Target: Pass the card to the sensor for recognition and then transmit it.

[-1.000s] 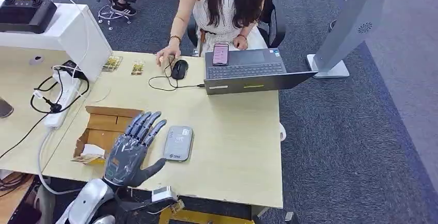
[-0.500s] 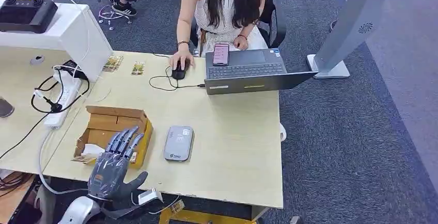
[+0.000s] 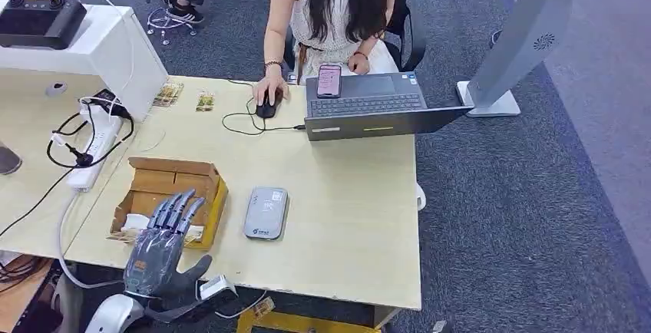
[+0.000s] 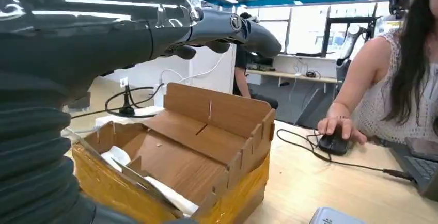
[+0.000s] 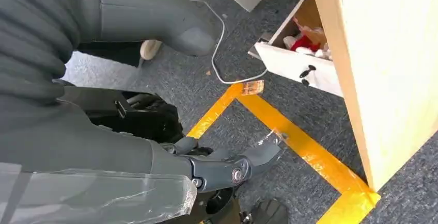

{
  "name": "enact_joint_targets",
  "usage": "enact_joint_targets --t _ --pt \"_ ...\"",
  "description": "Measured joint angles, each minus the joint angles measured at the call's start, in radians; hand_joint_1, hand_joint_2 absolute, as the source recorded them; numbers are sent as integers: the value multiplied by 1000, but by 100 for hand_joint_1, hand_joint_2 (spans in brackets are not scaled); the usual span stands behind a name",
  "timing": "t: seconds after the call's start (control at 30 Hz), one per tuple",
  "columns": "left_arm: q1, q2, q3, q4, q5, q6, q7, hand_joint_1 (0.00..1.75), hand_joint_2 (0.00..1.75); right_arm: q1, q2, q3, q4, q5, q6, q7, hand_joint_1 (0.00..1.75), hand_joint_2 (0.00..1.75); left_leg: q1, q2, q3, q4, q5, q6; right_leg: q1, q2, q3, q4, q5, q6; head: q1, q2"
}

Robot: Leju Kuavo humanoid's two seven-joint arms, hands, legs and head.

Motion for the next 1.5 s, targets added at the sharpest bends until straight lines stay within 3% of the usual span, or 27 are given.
enact_joint_targets --t 0.7,1.1,1.23,1.47,1.5 --pt "-18 -48 97 121 -74 -18 53 0 175 0 1 0 -2 19 -1 6 0 175 0 0 0 0 0 0 0 0 0 0 0 0 0 0" --pt "-19 -56 101 129 -82 -24 61 0 175 0 1 0 -2 21 1 6 0 175 0 0 0 0 0 0 0 0 0 0 0 0 0 0" --pt "-19 -69 133 133 -114 -34 93 0 175 0 1 0 -5 27 2 10 0 175 0 0 0 0 0 0 0 0 0 0 0 0 0 0" --pt "-18 -79 156 133 -116 -50 96 0 175 1 1 -1 -5 29 5 10 0 175 0 0 0 0 0 0 0 0 0 0 0 0 0 0" --pt "-18 -80 156 133 -117 -52 95 175 175 1 1 -2 -5 29 5 10 0 175 0 0 0 0 0 0 0 0 0 0 0 0 0 0"
